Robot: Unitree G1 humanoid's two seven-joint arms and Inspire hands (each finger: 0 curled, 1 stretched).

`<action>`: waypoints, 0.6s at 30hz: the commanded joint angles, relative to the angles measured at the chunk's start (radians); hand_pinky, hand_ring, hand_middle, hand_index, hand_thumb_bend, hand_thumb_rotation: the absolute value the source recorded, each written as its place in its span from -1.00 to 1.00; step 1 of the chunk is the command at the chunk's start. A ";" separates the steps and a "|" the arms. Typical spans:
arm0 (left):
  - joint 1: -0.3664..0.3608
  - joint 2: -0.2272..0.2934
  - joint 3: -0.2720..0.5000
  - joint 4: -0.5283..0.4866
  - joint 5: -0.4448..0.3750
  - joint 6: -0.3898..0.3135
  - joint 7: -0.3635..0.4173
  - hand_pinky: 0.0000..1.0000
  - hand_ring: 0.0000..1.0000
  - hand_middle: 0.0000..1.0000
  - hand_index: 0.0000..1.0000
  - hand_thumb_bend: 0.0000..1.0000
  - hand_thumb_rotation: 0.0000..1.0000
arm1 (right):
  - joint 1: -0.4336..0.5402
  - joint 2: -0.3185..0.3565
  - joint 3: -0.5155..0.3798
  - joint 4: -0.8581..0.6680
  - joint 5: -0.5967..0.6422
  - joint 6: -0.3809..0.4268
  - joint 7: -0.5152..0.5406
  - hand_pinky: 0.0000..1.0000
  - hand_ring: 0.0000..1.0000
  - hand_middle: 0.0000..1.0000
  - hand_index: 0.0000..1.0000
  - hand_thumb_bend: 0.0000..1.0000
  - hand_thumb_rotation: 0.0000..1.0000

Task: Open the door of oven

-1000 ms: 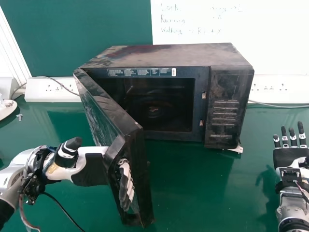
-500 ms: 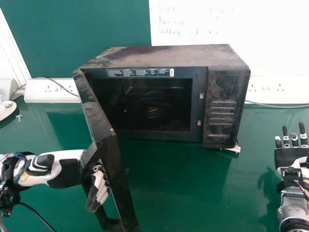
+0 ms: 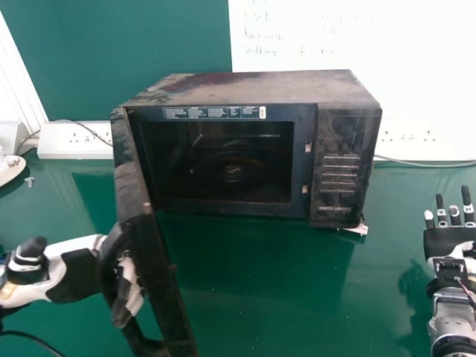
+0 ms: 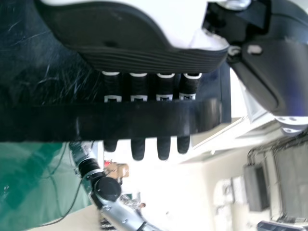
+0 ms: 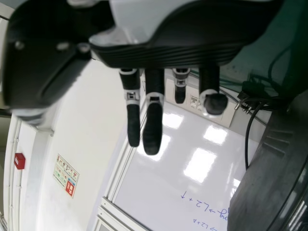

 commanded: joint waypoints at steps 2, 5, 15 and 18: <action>-0.023 -0.051 0.227 -0.084 -0.317 0.169 -0.011 -0.66 -0.39 0.07 0.26 0.35 -0.58 | -0.002 -0.013 -0.006 -0.003 -0.001 0.011 0.008 0.10 0.19 0.42 0.58 1.00 0.77; 0.013 0.031 0.244 -0.100 -0.282 0.245 -0.011 -0.82 -0.67 -0.03 0.25 0.12 -0.93 | 0.001 -0.015 -0.004 -0.005 -0.003 0.011 0.012 0.12 0.19 0.43 0.55 1.00 0.77; -0.129 -0.397 0.638 -0.088 -0.143 -0.506 0.055 -0.94 -0.86 -0.61 -0.03 0.01 -0.82 | 0.002 -0.021 -0.004 -0.008 -0.002 0.013 0.005 0.14 0.21 0.43 0.56 1.00 0.76; -0.140 -0.405 0.669 -0.090 -0.119 -0.557 0.036 -0.99 -0.91 -0.71 -0.02 0.01 -0.81 | 0.002 -0.022 0.000 -0.009 -0.009 0.007 -0.003 0.12 0.19 0.40 0.54 1.00 0.78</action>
